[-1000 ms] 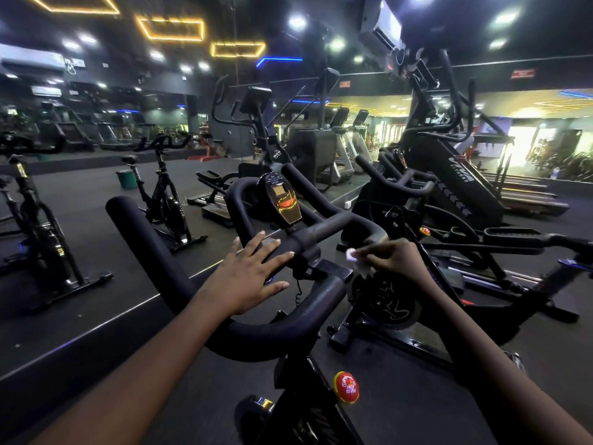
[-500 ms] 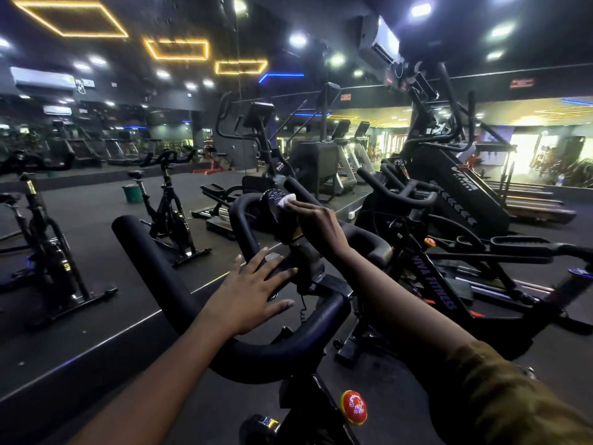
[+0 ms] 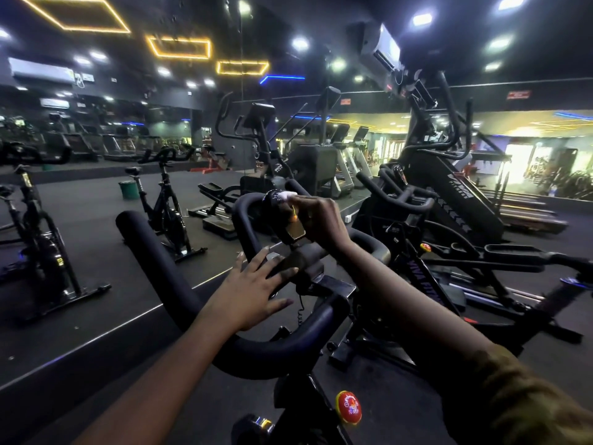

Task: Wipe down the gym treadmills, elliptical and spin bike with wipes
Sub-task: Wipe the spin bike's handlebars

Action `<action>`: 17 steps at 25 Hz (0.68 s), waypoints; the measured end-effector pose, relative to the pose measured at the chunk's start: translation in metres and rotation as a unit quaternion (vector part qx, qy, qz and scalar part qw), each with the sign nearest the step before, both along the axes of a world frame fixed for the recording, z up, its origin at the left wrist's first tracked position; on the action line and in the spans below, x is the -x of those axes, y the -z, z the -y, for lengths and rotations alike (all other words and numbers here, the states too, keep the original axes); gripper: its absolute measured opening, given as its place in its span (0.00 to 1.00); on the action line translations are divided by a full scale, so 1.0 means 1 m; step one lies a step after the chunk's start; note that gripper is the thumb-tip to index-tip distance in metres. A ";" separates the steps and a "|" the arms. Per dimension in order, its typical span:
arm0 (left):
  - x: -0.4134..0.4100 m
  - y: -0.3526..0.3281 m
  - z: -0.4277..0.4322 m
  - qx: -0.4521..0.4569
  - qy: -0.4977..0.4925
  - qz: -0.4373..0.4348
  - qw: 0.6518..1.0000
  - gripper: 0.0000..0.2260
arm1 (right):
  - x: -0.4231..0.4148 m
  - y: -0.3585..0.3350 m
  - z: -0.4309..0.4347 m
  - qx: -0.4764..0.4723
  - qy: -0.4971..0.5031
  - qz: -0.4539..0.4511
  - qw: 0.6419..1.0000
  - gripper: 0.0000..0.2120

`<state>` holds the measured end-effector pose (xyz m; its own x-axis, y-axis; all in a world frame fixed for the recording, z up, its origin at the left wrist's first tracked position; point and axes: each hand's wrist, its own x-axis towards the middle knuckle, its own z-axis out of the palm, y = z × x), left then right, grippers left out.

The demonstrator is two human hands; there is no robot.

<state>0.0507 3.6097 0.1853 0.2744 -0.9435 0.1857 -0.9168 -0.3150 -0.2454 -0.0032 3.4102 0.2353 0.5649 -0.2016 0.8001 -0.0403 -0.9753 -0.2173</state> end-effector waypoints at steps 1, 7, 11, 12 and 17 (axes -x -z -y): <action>0.001 0.000 0.000 -0.004 -0.002 -0.001 1.000 0.39 | -0.009 -0.003 0.005 -0.017 0.015 -0.047 0.999 0.11; 0.001 -0.002 0.000 -0.008 -0.006 -0.001 1.000 0.29 | 0.013 0.019 -0.008 0.026 -0.029 -0.042 0.998 0.15; 0.003 -0.005 -0.001 0.015 0.010 -0.034 0.999 0.28 | 0.047 0.031 0.001 -0.105 0.012 -0.058 0.993 0.18; 0.005 -0.006 -0.004 0.033 0.023 -0.057 0.998 0.28 | 0.056 0.030 -0.008 -0.111 0.034 -0.027 0.993 0.19; 0.015 -0.008 -0.023 0.177 0.149 -0.247 0.941 0.24 | 0.120 0.026 -0.080 -0.090 0.061 -0.027 0.994 0.14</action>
<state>0.0361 3.6323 0.1938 0.1427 -0.8954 0.4218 -0.9518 -0.0072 0.3068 -0.1228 3.4899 0.2092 0.5684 -0.4086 0.7141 -0.1728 -0.9079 -0.3820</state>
